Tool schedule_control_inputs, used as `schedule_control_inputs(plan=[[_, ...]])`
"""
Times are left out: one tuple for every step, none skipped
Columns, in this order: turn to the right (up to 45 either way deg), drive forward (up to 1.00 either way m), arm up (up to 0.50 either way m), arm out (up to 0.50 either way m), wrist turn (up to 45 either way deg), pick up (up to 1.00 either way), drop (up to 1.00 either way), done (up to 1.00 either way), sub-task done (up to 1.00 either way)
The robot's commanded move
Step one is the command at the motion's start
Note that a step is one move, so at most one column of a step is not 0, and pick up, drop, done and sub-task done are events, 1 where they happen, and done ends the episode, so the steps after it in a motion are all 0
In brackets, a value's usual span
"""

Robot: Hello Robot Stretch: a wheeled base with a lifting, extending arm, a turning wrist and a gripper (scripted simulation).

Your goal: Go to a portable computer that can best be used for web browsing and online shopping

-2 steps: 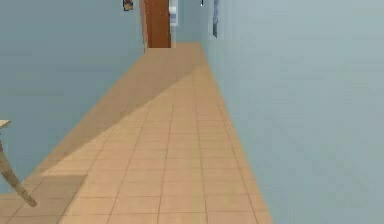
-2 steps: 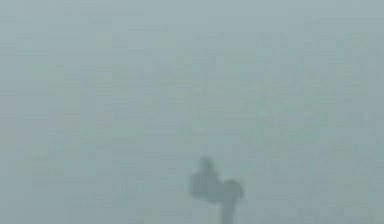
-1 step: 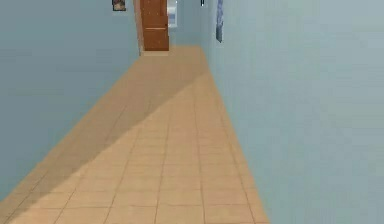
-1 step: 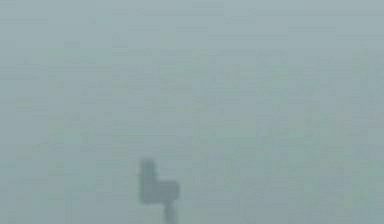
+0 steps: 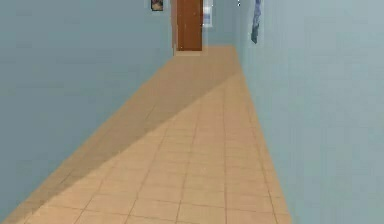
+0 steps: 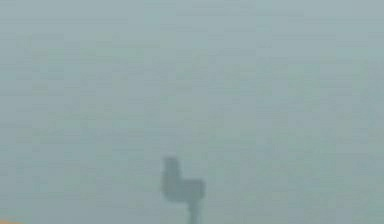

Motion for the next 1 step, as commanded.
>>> schedule_control_inputs(plan=[[0.0, 1.0, 0.0, 0.0, 0.0, 0.0, 0.0, 0.0, 0.0]])
